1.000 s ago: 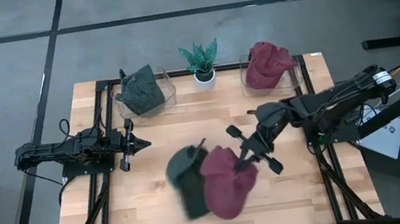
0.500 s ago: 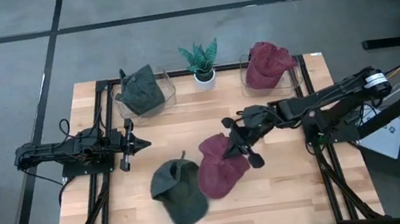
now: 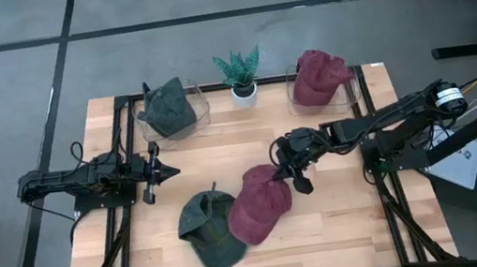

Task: Pick & Place hat
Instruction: Put the red cap into the right transparent bin

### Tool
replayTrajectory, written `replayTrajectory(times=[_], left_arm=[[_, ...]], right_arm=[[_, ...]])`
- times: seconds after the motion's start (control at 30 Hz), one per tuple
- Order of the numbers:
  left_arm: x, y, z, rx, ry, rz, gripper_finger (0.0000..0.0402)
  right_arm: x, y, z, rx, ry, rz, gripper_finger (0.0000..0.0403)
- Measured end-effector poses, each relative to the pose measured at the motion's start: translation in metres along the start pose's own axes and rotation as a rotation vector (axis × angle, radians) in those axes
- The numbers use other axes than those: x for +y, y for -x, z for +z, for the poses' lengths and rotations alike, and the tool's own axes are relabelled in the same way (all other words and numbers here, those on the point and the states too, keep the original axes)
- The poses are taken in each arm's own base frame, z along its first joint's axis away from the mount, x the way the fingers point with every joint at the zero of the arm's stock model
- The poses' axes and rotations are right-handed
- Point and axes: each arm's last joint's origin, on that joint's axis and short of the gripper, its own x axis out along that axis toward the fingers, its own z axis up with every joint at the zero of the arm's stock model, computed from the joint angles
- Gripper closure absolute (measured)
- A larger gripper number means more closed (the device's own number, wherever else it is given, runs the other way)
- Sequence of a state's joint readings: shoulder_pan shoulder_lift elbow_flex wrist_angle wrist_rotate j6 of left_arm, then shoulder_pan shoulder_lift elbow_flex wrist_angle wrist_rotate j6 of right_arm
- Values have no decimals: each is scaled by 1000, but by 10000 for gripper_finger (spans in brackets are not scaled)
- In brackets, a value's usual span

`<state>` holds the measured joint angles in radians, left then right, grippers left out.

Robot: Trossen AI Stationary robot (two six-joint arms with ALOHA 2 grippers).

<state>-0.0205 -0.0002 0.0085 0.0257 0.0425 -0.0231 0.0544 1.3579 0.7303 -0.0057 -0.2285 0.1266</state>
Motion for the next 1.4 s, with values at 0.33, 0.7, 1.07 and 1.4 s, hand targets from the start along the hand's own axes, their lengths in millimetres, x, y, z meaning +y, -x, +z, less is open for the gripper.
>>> replayTrajectory(times=[0.33, 0.7, 1.07, 1.4], left_arm=[[0, 0, 0, 0, 0, 0, 396], [0, 0, 0, 0, 0, 0, 396], [0, 0, 0, 0, 0, 0, 396], [0, 0, 0, 0, 0, 0, 396]], right_arm=[[-23, 0, -12, -115, -69, -132, 383], [-49, 15, -35, -131, -209, -194, 302], [-34, 31, -34, -210, -397, -132, 141], [-20, 6, -41, -163, -371, -314, 118]])
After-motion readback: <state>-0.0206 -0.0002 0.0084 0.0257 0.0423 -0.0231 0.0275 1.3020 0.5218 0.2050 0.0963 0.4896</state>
